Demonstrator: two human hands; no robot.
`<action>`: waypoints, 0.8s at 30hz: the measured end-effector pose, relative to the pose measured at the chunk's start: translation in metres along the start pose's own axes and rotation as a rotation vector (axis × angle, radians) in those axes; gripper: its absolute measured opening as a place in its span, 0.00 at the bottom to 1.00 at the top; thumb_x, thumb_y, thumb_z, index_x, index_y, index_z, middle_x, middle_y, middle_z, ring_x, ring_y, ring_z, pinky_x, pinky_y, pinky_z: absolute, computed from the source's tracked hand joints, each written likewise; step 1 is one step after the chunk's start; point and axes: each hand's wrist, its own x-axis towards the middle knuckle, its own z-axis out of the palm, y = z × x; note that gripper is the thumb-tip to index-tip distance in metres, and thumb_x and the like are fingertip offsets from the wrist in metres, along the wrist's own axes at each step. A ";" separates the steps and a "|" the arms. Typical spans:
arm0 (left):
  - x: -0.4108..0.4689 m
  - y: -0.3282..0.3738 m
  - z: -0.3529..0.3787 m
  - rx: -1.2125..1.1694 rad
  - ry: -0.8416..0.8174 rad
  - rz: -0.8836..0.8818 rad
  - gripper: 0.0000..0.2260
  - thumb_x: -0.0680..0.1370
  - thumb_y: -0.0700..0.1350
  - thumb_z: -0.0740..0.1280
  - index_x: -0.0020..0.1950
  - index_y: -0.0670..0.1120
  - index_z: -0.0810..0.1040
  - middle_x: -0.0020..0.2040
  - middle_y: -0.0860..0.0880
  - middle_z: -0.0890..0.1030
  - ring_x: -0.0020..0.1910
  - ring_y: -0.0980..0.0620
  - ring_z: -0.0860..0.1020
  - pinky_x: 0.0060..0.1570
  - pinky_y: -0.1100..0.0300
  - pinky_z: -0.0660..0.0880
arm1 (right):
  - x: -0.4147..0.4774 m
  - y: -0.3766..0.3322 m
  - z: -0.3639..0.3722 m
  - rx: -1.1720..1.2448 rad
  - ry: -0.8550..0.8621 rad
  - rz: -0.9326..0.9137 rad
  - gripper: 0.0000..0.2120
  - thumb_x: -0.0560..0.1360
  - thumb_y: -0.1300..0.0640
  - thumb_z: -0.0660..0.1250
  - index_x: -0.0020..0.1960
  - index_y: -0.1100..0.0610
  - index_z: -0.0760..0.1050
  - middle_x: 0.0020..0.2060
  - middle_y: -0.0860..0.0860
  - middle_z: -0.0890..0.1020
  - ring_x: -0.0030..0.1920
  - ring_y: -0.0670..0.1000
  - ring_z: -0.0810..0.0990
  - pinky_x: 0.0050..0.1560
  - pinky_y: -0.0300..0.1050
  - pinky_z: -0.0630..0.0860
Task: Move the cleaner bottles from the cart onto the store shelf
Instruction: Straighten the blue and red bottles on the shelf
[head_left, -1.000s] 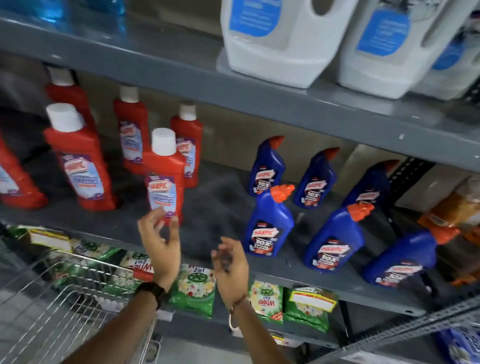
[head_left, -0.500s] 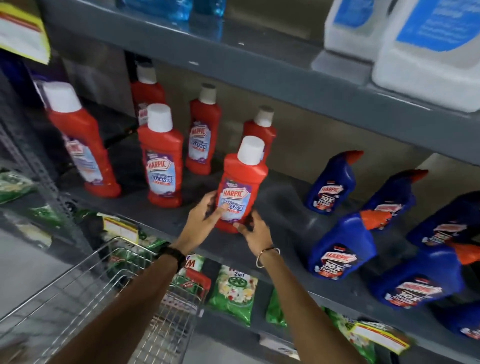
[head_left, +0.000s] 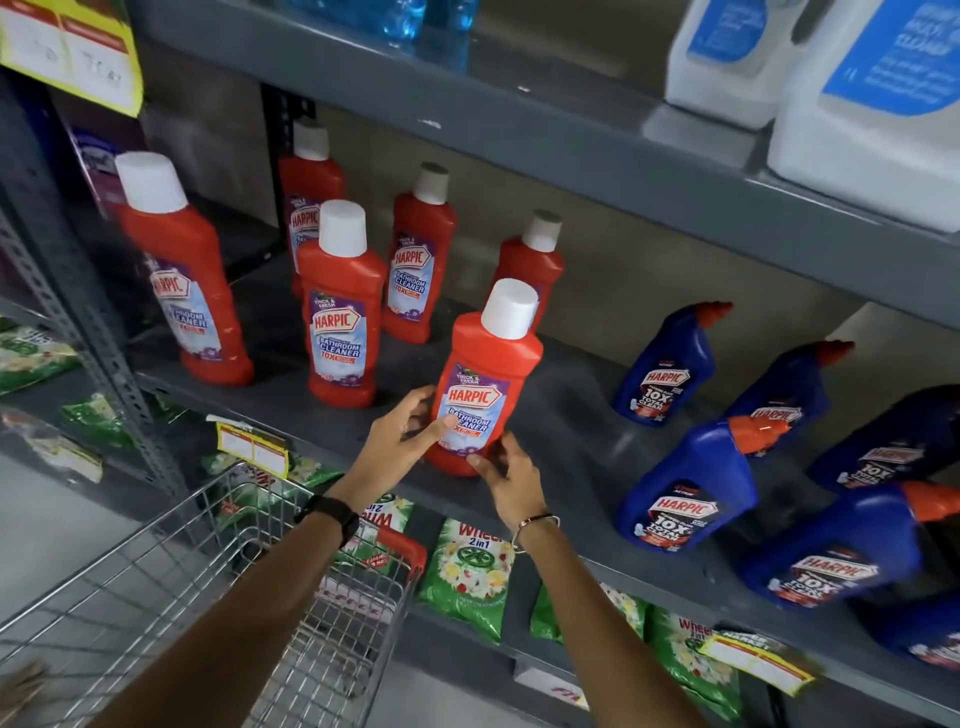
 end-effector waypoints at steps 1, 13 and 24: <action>0.000 0.000 0.001 0.001 0.005 0.002 0.19 0.70 0.57 0.67 0.59 0.59 0.70 0.55 0.56 0.81 0.54 0.61 0.79 0.50 0.70 0.77 | 0.000 0.000 0.000 0.000 -0.005 0.003 0.21 0.74 0.60 0.66 0.64 0.61 0.67 0.60 0.60 0.78 0.60 0.58 0.76 0.64 0.57 0.72; -0.022 -0.005 0.002 -0.084 0.440 0.113 0.15 0.76 0.44 0.64 0.62 0.51 0.69 0.58 0.51 0.77 0.57 0.60 0.76 0.52 0.70 0.73 | -0.023 0.003 0.011 0.115 0.310 0.113 0.23 0.69 0.62 0.71 0.62 0.58 0.68 0.58 0.55 0.77 0.59 0.54 0.76 0.60 0.52 0.74; 0.024 -0.027 -0.104 -0.109 0.514 -0.015 0.17 0.76 0.47 0.64 0.64 0.53 0.68 0.60 0.49 0.75 0.58 0.55 0.74 0.55 0.67 0.70 | 0.010 -0.067 0.104 0.154 -0.047 -0.085 0.24 0.72 0.62 0.67 0.66 0.58 0.63 0.62 0.57 0.74 0.59 0.51 0.75 0.61 0.46 0.73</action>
